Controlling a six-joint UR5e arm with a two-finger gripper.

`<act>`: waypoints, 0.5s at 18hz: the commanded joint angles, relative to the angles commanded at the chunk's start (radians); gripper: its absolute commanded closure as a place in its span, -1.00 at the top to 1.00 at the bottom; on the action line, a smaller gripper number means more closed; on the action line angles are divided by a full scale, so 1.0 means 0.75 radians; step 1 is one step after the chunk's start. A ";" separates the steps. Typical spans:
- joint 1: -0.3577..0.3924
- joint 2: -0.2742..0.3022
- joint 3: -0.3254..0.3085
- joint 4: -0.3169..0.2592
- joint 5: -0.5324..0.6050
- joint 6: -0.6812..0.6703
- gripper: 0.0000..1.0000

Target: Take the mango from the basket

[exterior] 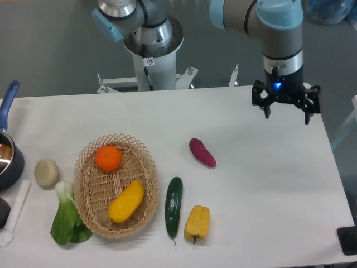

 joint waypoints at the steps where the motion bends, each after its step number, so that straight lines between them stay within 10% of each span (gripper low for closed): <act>1: 0.000 0.000 0.000 0.000 0.002 0.002 1.00; 9: -0.012 0.006 -0.029 0.004 -0.016 -0.010 1.00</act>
